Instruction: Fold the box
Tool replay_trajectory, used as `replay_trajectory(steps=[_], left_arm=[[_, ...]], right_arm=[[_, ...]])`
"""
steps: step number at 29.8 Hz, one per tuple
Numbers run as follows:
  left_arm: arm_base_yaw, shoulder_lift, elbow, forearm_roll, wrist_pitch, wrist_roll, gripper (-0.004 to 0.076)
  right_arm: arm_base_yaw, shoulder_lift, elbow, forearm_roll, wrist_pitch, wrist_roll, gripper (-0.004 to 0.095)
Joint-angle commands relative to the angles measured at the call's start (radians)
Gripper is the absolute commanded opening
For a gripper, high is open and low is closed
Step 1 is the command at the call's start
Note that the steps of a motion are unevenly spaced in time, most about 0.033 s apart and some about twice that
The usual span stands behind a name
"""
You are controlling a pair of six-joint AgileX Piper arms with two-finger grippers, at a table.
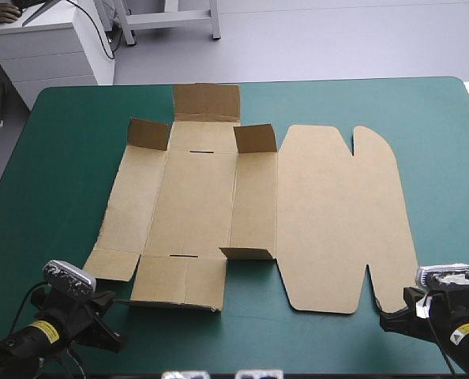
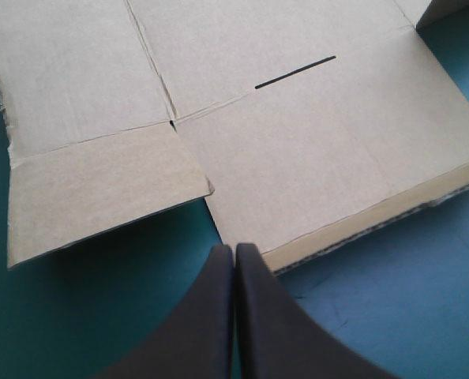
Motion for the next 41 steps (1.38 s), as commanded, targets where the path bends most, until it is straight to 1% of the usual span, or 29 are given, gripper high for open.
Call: replay_trajectory(steps=[1,11,15,18,22,28,35,41], left_arm=[[-0.006,0.007,-0.026,-0.02,-0.06,-0.006,-0.0008],[-0.006,0.007,-0.038,-0.021,-0.058,0.01,-0.0008],[-0.006,0.033,-0.112,-0.021,-0.055,0.01,-0.0008],[-0.006,0.088,-0.228,-0.019,-0.038,0.01,-0.0008],[-0.006,0.201,-0.397,-0.019,-0.03,0.01,-0.0008],[-0.006,0.399,-0.581,-0.019,-0.025,0.003,-0.0008],[0.002,0.647,-0.708,-0.019,0.0,-0.026,-0.0008],[0.12,0.827,-0.783,-0.032,0.016,-0.036,-0.0008]], right_arm=[[0.004,0.009,-0.028,0.01,-0.052,-0.011,-0.0004],[0.004,0.009,-0.028,0.01,-0.052,-0.011,-0.0004],[0.004,0.009,-0.028,0.01,-0.052,-0.011,-0.0004],[0.004,0.009,-0.028,0.01,-0.054,-0.011,-0.0004],[0.004,0.009,-0.028,0.01,-0.057,-0.011,-0.0004],[0.004,0.009,-0.028,0.01,-0.057,-0.011,-0.0004],[0.004,0.009,-0.028,0.01,-0.055,-0.011,-0.0004],[0.004,0.009,-0.028,0.01,-0.053,-0.011,-0.0004]])
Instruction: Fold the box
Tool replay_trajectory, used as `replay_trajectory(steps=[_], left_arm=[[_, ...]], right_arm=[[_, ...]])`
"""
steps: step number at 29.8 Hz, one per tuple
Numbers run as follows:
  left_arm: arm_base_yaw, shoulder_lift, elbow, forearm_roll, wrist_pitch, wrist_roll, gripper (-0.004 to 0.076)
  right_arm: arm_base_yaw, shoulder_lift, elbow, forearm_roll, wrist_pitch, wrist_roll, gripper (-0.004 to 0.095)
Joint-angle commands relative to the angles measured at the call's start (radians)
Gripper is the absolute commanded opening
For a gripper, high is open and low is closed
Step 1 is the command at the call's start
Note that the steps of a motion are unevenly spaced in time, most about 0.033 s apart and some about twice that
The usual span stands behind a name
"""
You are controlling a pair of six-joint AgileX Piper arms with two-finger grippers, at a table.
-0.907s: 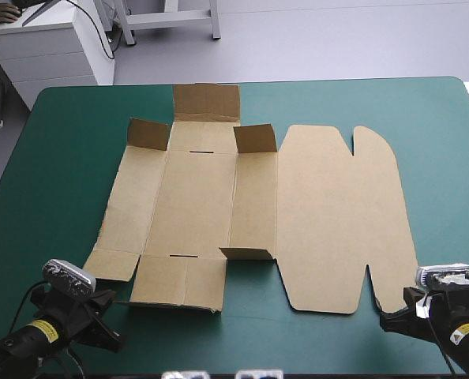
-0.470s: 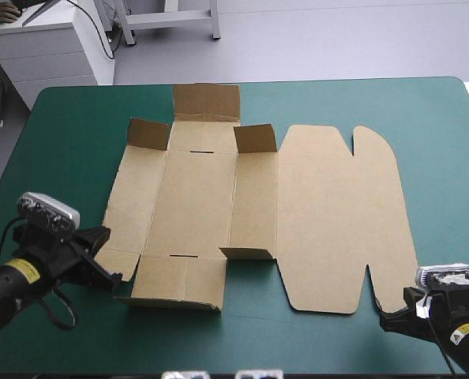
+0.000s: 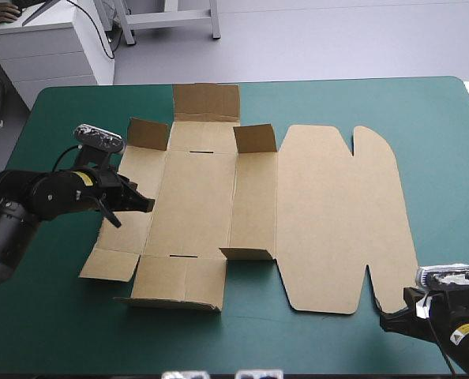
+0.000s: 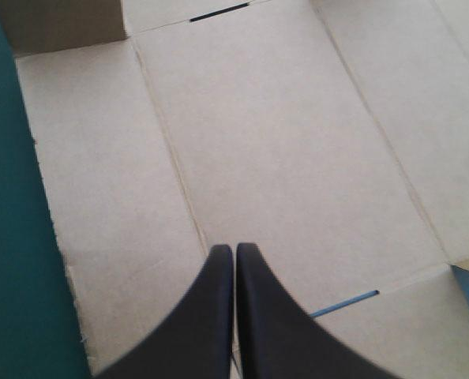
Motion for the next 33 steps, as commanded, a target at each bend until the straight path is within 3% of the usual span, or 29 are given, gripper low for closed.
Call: replay_trajectory(steps=[1,8,13,19,24,33], left_arm=[[0.084,0.063,-0.071,-0.031,-0.023,-0.013,-0.0008],[0.349,0.169,-0.092,-0.278,0.012,0.153,-0.0008],[0.556,0.231,-0.092,-0.428,0.146,0.303,-0.0008],[0.728,0.319,-0.092,-0.474,0.243,0.35,-0.0008],[0.783,0.414,-0.092,-0.519,0.366,0.411,-0.0008],[0.783,0.481,-0.09,-0.539,0.365,0.439,-0.0004]], right_arm=[[0.004,0.009,-0.028,0.01,-0.053,-0.011,-0.0004],[0.004,0.009,-0.028,0.01,-0.053,-0.011,-0.0004],[0.004,0.009,-0.028,0.01,-0.053,-0.011,-0.0004],[0.004,0.009,-0.028,0.01,-0.053,-0.011,-0.0004],[0.004,0.009,-0.028,0.01,-0.055,-0.011,-0.0004],[0.004,0.009,-0.028,0.01,-0.057,-0.011,-0.0004]])
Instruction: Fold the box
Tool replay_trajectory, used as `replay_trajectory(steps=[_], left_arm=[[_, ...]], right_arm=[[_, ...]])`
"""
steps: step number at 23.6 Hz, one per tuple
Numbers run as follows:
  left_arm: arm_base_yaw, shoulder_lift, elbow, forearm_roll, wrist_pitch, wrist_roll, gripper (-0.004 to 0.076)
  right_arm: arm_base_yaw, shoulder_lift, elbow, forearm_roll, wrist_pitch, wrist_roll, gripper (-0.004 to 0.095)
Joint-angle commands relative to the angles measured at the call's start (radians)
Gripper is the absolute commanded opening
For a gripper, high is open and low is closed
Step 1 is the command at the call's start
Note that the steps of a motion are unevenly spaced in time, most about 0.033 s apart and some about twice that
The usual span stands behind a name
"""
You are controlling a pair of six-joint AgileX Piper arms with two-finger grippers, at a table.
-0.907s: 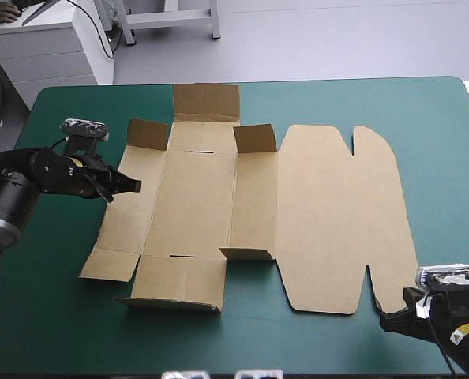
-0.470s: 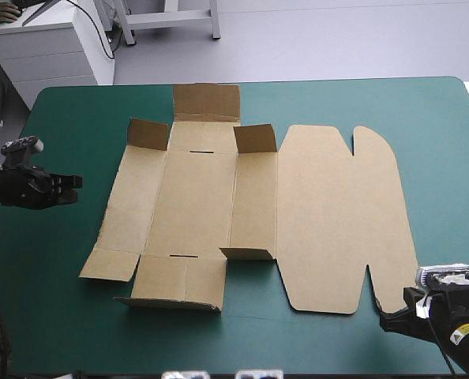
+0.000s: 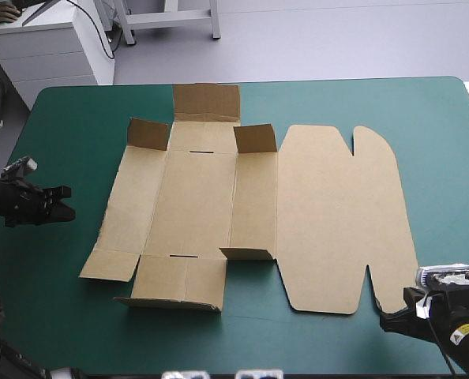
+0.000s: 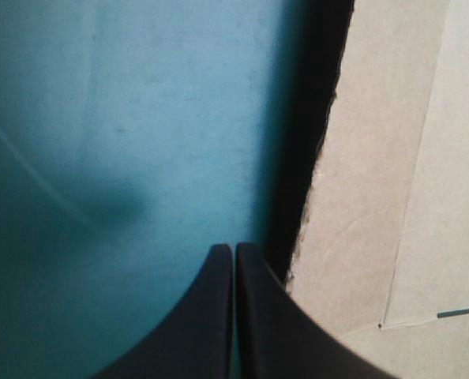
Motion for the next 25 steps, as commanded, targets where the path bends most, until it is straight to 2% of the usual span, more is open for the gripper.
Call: replay_trajectory(steps=[1,2,4,5,8,10,12,15,21,25], left_arm=[[0.002,-0.039,-0.03,-0.063,0.09,0.019,0.0004],[0.002,-0.039,-0.03,-0.063,0.09,0.019,0.0015],[-0.005,-0.036,-0.03,-0.063,0.09,0.019,0.0112],[-0.017,-0.036,-0.028,-0.063,0.09,0.021,0.0231],[-0.041,-0.036,-0.028,-0.063,0.09,0.021,0.044],[-0.055,-0.036,-0.028,-0.068,0.09,0.021,0.0523],[-0.07,-0.036,-0.028,-0.068,0.088,0.021,0.0538],[-0.087,-0.03,-0.021,-0.074,0.09,0.078,0.0518],[-0.088,0.032,-0.021,-0.133,0.089,0.094,0.0445],[-0.099,0.07,-0.021,-0.133,0.089,0.098,0.044]], right_arm=[[0.004,0.009,-0.028,0.009,-0.057,-0.011,-0.0004],[0.004,0.009,-0.028,0.009,-0.057,-0.011,-0.0004],[0.004,0.009,-0.028,0.007,-0.057,-0.011,-0.0004],[0.004,0.009,-0.028,0.006,-0.057,-0.011,-0.0004],[0.004,0.009,-0.028,0.006,-0.057,-0.011,-0.0004],[0.004,0.009,-0.028,0.006,-0.057,-0.011,-0.0004],[0.004,0.009,-0.028,0.004,-0.059,-0.011,-0.0004],[0.004,0.009,-0.028,0.002,-0.059,-0.011,-0.0004],[0.004,0.009,-0.028,0.002,-0.055,-0.006,-0.0004],[0.004,0.009,-0.028,0.002,-0.055,-0.002,-0.0004]])
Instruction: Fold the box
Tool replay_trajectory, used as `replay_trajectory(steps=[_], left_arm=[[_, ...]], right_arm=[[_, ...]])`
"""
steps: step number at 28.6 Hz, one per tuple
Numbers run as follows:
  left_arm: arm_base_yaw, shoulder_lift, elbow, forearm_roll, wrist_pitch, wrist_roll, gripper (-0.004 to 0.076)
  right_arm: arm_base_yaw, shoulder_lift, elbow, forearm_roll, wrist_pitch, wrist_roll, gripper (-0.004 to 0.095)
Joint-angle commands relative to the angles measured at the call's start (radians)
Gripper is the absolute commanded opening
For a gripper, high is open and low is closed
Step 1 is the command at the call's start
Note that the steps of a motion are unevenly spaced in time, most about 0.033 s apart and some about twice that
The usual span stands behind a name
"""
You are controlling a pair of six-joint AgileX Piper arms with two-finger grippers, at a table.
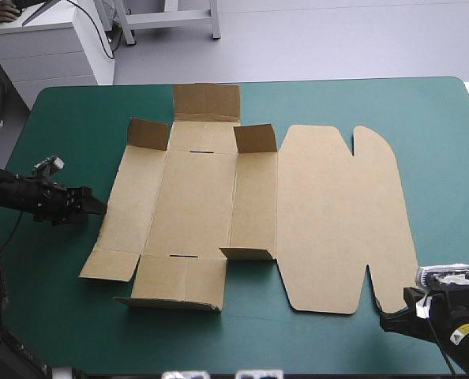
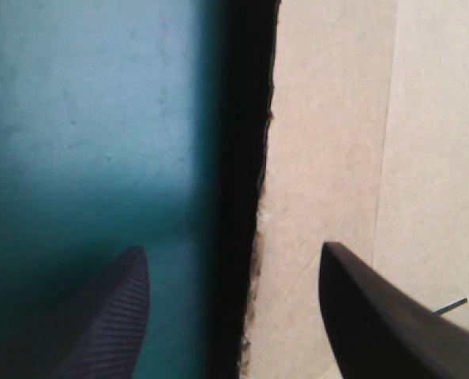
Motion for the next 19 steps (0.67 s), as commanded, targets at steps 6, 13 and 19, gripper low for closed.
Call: replay_trajectory(steps=[6,13,19], left_arm=[[-0.052,0.03,-0.021,-0.059,0.093,0.005,0.044],[-0.136,0.091,-0.021,-0.089,0.093,0.018,0.044],[-0.183,0.097,-0.021,-0.107,0.093,0.025,0.044]], right_arm=[[0.004,0.009,-0.028,0.004,-0.053,0.008,-0.0004],[0.004,0.009,-0.028,0.004,-0.053,0.008,-0.0004],[0.004,0.009,-0.028,0.004,-0.053,0.008,-0.0004]])
